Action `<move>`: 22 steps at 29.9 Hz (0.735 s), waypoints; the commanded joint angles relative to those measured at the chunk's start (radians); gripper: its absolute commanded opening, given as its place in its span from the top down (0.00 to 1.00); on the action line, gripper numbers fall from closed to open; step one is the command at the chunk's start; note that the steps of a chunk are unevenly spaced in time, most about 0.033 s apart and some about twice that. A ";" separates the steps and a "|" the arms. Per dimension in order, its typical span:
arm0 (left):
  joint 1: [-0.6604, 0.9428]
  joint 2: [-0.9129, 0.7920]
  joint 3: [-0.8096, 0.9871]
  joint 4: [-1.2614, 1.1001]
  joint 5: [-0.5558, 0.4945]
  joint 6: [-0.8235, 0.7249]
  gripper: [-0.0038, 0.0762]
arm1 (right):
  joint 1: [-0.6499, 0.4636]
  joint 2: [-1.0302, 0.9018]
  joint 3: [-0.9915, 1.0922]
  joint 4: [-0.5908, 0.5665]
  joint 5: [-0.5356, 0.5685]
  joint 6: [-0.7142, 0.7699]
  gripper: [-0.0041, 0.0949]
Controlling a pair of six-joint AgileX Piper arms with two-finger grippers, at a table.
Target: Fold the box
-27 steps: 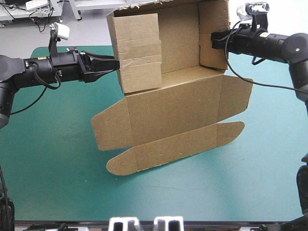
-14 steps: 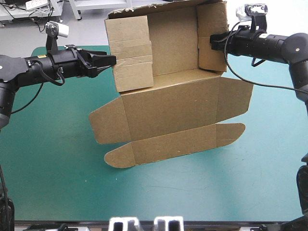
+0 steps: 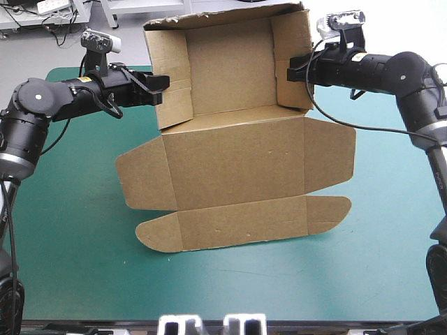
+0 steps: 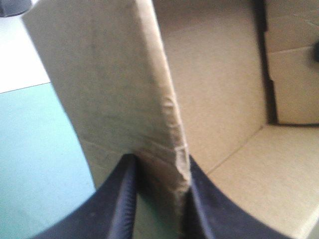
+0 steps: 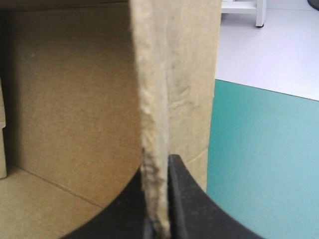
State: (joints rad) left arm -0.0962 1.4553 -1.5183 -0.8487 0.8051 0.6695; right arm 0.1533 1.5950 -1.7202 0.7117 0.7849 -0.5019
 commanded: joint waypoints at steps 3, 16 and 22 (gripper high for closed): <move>-0.026 -0.026 -0.029 -0.010 -0.049 -0.138 0.97 | 0.059 -0.046 -0.030 0.007 0.051 0.095 0.96; -0.200 0.006 -0.084 0.555 0.083 -0.537 0.97 | 0.069 -0.028 -0.034 -0.388 0.372 0.401 0.96; -0.202 0.140 -0.084 0.590 0.233 -0.578 0.97 | 0.069 0.047 -0.034 -0.381 0.444 0.436 0.96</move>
State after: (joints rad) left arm -0.2931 1.5804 -1.5669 -0.2643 1.0326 0.1132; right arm 0.2216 1.6448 -1.7236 0.3138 1.2092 -0.0552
